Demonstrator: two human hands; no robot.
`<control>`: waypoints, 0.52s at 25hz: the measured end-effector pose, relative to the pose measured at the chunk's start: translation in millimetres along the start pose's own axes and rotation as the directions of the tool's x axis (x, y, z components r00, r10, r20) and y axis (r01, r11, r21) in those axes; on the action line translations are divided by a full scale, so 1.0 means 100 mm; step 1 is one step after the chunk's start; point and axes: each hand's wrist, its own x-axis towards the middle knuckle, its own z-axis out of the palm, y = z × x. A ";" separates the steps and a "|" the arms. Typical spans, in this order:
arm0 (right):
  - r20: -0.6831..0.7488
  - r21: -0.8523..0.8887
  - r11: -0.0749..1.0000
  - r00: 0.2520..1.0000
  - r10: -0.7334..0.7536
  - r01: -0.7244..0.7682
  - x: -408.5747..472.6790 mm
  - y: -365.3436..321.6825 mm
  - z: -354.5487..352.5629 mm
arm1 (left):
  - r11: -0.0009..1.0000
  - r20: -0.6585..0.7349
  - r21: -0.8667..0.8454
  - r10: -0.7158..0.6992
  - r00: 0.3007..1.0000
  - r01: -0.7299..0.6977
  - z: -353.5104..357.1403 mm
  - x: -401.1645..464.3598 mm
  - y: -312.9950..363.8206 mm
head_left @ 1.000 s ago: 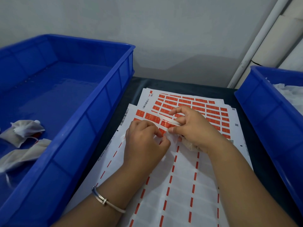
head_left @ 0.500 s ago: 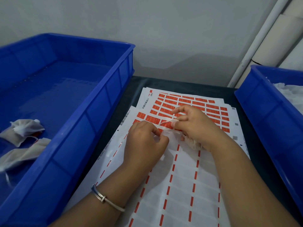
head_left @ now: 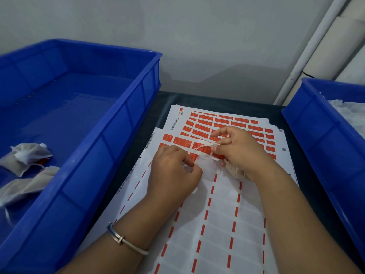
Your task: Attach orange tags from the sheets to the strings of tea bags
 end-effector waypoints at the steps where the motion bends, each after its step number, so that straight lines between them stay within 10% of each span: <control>1: -0.006 0.006 1.000 1.000 0.010 -0.010 0.00 0.00 0.00 | 1.000 0.010 0.010 0.016 1.000 -0.016 0.00 0.00 0.00; 13: 0.229 0.007 0.998 0.972 0.057 -0.061 -0.09 0.00 0.08 | 0.997 -0.084 -0.072 0.010 0.996 -0.016 0.02 0.01 -0.02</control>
